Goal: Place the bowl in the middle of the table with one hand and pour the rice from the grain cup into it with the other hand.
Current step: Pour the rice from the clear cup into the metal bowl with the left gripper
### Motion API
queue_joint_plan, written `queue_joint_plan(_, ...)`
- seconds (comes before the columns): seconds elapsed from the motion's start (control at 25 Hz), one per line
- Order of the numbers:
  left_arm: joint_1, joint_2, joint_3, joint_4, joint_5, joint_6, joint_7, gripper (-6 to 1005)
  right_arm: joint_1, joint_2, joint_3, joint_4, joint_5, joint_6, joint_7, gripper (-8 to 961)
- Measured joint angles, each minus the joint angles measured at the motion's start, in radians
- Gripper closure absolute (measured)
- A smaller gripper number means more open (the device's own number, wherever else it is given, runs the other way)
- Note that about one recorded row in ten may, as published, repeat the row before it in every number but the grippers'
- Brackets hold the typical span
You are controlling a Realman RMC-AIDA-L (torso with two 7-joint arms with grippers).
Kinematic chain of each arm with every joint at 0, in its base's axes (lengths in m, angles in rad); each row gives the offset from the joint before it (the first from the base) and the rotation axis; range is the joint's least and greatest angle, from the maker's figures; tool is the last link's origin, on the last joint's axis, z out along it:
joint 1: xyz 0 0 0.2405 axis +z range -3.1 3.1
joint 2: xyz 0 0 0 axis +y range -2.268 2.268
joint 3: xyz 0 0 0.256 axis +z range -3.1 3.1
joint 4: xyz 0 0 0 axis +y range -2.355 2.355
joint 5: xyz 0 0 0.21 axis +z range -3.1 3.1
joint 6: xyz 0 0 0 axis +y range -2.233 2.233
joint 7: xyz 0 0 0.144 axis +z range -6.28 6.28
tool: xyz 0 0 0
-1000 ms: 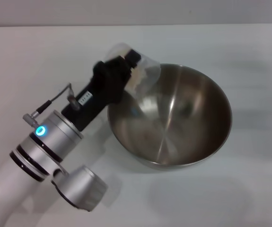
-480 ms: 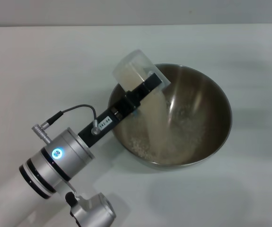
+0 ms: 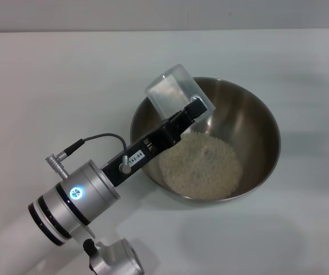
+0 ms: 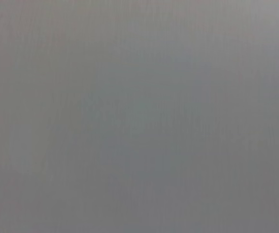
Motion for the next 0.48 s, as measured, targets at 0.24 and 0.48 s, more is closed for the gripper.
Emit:
queue_joint_plan(0.24, -0.001, 0.0, -0.008, 0.0, -0.004, -0.006, -0.017, 972, 0.0, -0.001, 0.002, 0.001, 0.0, 0.0, 0.0, 594)
queue_joint_plan(0.48, 0.033, 0.0, -0.134, -0.05, -0.015, -0.001, -0.415, 972, 0.001, -0.002, -0.001, 0.003, 0.0, 0.002, 0.0, 594)
